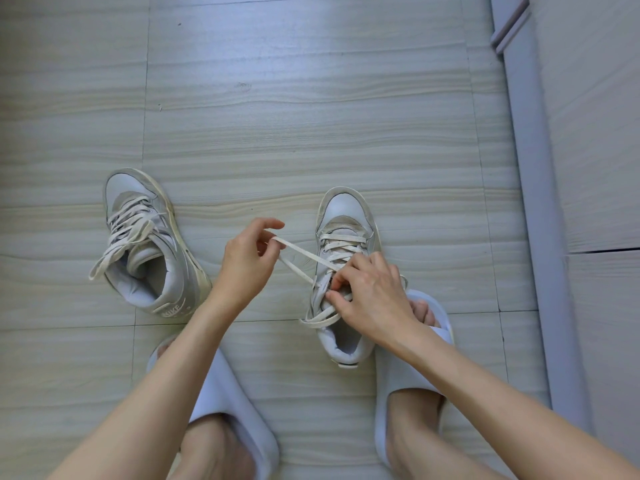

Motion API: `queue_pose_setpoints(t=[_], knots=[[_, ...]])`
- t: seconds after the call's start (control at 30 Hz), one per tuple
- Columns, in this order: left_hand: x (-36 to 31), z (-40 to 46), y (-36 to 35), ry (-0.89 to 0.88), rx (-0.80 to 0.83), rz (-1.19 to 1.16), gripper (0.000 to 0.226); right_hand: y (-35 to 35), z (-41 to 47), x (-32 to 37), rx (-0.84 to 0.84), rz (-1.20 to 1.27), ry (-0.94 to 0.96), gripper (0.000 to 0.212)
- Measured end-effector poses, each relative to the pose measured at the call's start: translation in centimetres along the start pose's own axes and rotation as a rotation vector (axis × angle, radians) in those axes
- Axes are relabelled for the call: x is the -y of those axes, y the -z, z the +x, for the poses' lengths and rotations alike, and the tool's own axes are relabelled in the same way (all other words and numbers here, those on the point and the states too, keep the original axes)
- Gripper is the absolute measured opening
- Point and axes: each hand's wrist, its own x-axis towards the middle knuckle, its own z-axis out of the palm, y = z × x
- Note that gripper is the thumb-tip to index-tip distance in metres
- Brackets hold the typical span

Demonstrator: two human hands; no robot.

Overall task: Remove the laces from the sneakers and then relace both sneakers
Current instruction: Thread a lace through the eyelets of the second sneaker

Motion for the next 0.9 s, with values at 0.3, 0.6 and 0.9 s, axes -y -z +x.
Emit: queue_pose_setpoints(t=[0.3, 0.6, 0.9], knots=[[0.1, 0.2, 1.3, 0.294, 0.327, -0.549, 0.030, 0.8, 0.7, -0.1, 0.125, 0.059, -0.019, 0.010], [1.1, -0.1, 1.9, 0.353, 0.617, -0.138, 0.027, 2.3, 0.7, -1.4, 0.201, 0.341, -0.016, 0.011], [-1.7, 0.3, -1.2, 0.193, 0.587, 0.183, 0.034, 2.4, 2.5, -4.3, 0.106, 0.464, -0.261, 0.016]])
